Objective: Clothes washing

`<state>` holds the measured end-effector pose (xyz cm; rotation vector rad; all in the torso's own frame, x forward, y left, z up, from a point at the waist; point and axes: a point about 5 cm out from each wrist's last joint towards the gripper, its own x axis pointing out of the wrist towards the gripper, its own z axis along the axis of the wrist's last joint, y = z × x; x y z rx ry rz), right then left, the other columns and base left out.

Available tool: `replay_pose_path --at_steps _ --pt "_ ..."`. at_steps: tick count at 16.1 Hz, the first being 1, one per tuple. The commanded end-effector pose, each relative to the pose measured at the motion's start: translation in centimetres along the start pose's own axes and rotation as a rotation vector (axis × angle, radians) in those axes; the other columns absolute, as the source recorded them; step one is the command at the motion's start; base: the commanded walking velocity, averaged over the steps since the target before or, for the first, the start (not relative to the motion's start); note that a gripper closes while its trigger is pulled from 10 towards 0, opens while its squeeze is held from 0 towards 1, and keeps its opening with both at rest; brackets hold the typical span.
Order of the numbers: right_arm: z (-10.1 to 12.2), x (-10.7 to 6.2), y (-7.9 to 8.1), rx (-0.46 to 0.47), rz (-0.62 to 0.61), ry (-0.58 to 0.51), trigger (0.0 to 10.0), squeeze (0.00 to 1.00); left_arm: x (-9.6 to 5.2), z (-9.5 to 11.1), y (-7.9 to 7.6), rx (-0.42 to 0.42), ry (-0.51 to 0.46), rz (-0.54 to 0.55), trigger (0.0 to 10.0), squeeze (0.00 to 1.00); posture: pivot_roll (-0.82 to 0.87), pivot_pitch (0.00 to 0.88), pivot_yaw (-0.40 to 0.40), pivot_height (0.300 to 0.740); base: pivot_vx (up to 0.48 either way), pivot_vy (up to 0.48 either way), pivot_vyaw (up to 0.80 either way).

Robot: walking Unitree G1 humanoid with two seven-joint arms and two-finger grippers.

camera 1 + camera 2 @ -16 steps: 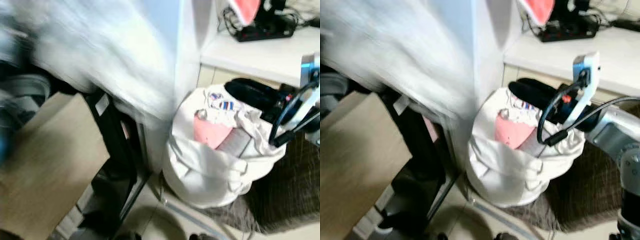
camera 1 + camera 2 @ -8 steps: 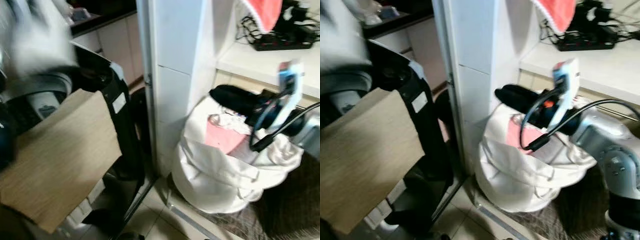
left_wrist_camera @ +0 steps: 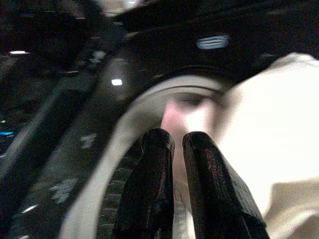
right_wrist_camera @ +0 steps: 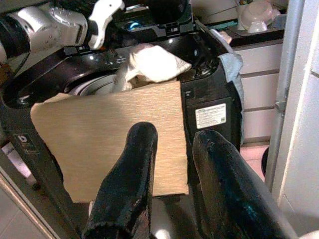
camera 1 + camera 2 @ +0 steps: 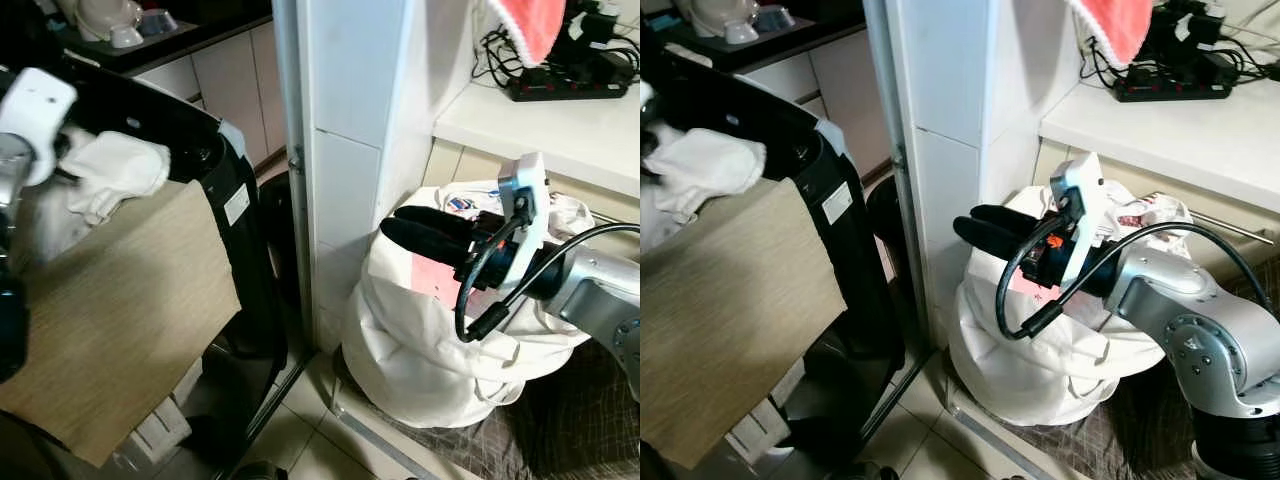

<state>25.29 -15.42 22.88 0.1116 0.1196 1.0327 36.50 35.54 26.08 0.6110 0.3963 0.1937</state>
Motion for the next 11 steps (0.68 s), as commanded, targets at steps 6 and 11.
replay_pose_path --at_steps 6,11 --pt "-1.7 0.8 -3.1 -0.043 -0.301 0.116 10.0 0.0 -0.4 4.1 -0.4 -0.079 -0.283 -0.046 10.0 0.0 -0.13 0.0 0.069 0.74 0.0 0.0 0.0" --pt "-5.4 -1.7 -10.3 -0.09 -0.914 0.285 10.0 1.0 -2.7 8.0 -12.9 -0.374 -0.646 -0.76 10.0 0.0 -0.14 0.0 0.079 0.74 0.0 0.0 0.0"
